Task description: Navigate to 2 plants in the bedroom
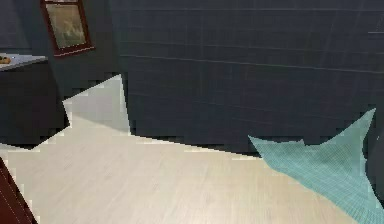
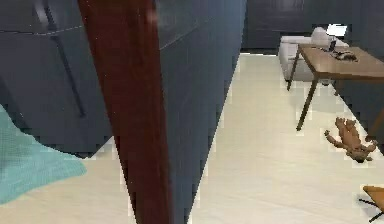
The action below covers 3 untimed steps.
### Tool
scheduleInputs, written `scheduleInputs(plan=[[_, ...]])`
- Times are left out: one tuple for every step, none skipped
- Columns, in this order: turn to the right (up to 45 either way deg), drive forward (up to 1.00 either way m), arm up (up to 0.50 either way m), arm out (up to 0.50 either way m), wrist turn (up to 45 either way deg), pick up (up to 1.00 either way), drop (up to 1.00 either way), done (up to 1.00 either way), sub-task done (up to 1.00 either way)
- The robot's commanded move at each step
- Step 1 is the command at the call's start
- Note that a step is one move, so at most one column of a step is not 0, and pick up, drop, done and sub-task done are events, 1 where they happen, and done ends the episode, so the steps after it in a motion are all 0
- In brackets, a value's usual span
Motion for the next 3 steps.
scheduleInputs(plan=[[0.0, 0.45, 0.0, 0.0, 0.0, 0.0, 0.0, 0.0, 0.0], [45.0, 0.0, 0.0, 0.0, 0.0, 0.0, 0.0, 0.0, 0.0], [33.0, 0.0, 0.0, 0.0, 0.0, 0.0, 0.0, 0.0, 0.0]])
